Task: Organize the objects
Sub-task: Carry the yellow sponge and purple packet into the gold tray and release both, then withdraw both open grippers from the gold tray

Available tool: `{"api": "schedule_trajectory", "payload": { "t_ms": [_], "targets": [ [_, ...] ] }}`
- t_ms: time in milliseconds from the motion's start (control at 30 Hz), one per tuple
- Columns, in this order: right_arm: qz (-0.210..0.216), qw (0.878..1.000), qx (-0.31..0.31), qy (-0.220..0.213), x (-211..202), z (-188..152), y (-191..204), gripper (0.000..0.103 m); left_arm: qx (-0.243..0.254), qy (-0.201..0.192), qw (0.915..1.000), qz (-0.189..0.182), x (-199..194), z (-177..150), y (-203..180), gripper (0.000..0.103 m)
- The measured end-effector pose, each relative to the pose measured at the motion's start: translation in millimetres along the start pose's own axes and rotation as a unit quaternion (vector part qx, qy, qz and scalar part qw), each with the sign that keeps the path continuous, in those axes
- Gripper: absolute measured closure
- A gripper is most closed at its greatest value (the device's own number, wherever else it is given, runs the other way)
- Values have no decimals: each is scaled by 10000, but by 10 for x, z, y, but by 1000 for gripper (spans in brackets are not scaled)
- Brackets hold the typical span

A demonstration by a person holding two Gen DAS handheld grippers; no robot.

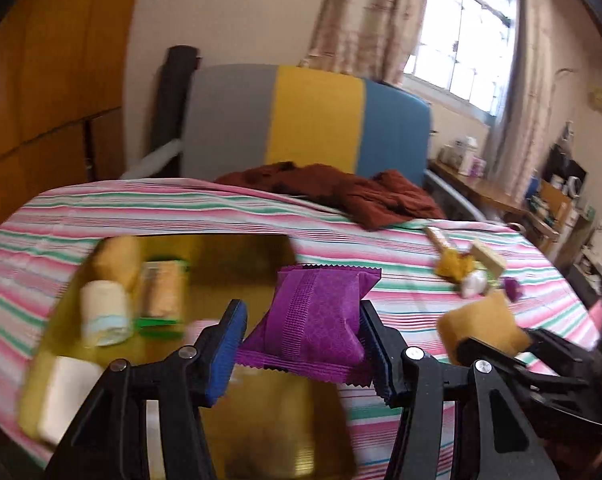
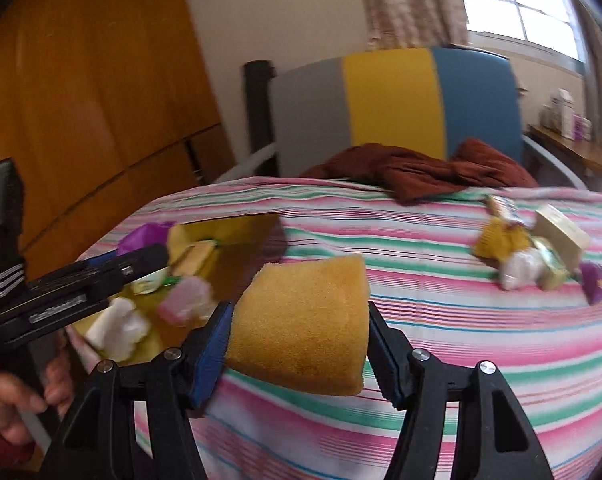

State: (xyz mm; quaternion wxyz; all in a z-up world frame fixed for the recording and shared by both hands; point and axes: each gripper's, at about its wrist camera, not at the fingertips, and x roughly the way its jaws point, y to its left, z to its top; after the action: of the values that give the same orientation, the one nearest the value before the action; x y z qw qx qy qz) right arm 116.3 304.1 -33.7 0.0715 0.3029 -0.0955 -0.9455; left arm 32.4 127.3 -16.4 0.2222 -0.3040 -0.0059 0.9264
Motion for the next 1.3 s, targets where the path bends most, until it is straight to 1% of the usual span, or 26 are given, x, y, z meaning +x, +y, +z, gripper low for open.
{"api": "schedule_trajectory", "payload": {
  "t_ms": [133,200,267,333,400,433,500,567,600,633,700,767,833,900,967,1033,1200,1300],
  "targets": [
    [480,9978,-422,169,129,56,475,39,-343,79,9988,344,-51,11,486,46],
    [663,9957,-572,290,222,70,668,39,-439,285,9975,475,-9,-4,695,46],
    [758,9941,-642,444,337,72,809,38,-523,426,9958,618,9,-42,865,47],
    [797,9931,-613,600,445,61,900,38,-599,649,9938,676,60,-72,1031,47],
    [860,9920,-516,771,566,45,957,37,-633,736,9926,730,88,-95,1147,47],
    [861,9915,-473,853,627,38,984,35,-637,788,9920,750,107,-107,1186,47],
    [904,9900,-349,1028,748,9,1003,34,-723,852,9906,789,129,-136,1260,47],
    [894,9886,-252,1183,864,-13,1000,29,-832,867,9897,782,130,-156,1311,47],
    [881,9881,-233,1238,885,-35,1000,21,-911,855,9888,812,124,-164,1334,46],
    [871,9878,-232,1268,897,-53,1017,17,-997,826,9880,842,110,-173,1359,44],
    [859,9882,-232,1243,890,-72,1017,17,-1153,805,9866,827,78,-185,1402,39],
    [896,9880,-207,1239,859,-73,989,17,-1280,749,9848,905,38,-189,1437,30],
    [869,9889,-176,1190,816,-80,987,17,-1349,671,9840,947,5,-181,1453,27],
    [885,9893,-133,1148,815,-49,961,17,-1360,594,9833,1056,-32,-174,1444,18],
    [888,9896,-79,1130,776,-42,932,17,-1361,484,9829,1144,-78,-164,1425,6],
    [895,9895,-60,1132,767,-38,920,17,-1350,411,9824,1221,-107,-146,1380,0],
    [921,9898,-51,1082,721,-30,920,17,-1378,415,9819,1231,-139,-106,1299,0],
    [860,9917,-82,955,655,-1,904,17,-1461,439,9812,1181,-150,-100,1255,0]
  ]
}}
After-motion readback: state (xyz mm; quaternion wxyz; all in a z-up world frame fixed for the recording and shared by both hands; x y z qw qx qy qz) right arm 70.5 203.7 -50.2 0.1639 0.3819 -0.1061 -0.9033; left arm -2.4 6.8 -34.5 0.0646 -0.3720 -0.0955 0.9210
